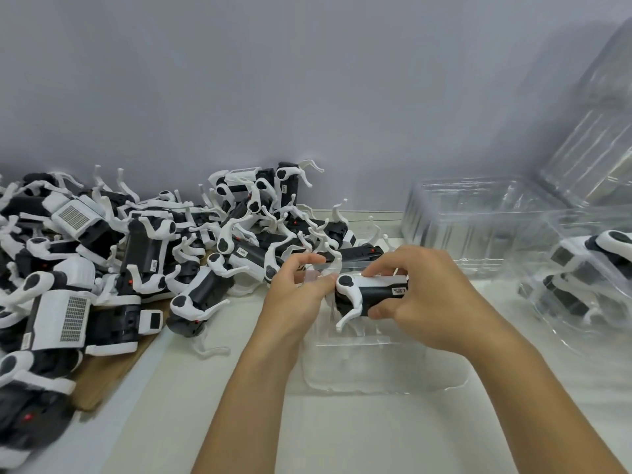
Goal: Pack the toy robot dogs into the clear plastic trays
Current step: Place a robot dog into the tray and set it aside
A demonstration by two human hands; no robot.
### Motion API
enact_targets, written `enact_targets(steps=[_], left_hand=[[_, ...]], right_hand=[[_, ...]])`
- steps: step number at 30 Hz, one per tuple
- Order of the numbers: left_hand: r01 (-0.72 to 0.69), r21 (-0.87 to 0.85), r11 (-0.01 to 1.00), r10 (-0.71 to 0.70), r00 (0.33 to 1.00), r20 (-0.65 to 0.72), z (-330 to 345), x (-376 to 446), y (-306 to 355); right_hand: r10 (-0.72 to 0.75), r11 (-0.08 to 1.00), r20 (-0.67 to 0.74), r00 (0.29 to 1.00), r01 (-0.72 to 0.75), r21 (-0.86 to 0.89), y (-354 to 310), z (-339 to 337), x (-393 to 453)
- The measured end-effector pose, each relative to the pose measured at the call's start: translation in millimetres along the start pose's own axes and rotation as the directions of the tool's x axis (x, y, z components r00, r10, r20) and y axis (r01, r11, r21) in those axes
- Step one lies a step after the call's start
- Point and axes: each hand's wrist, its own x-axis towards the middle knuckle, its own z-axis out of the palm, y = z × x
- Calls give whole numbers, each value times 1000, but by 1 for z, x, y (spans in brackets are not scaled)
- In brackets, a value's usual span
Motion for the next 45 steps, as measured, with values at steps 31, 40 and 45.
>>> enact_targets(steps=[31,40,45], left_hand=[[-220,481,848,120,965,231,-7,-11,16],[-196,431,881,105,969,225,-10,-10,14],[-189,411,892,102,969,224,-10,-8,13]], right_hand=[[20,998,56,998,-17,-58,-7,3,2],[92,996,148,985,-90,-20,-4,-16,1],[152,988,115,982,-146,-59,4,-45,-7]])
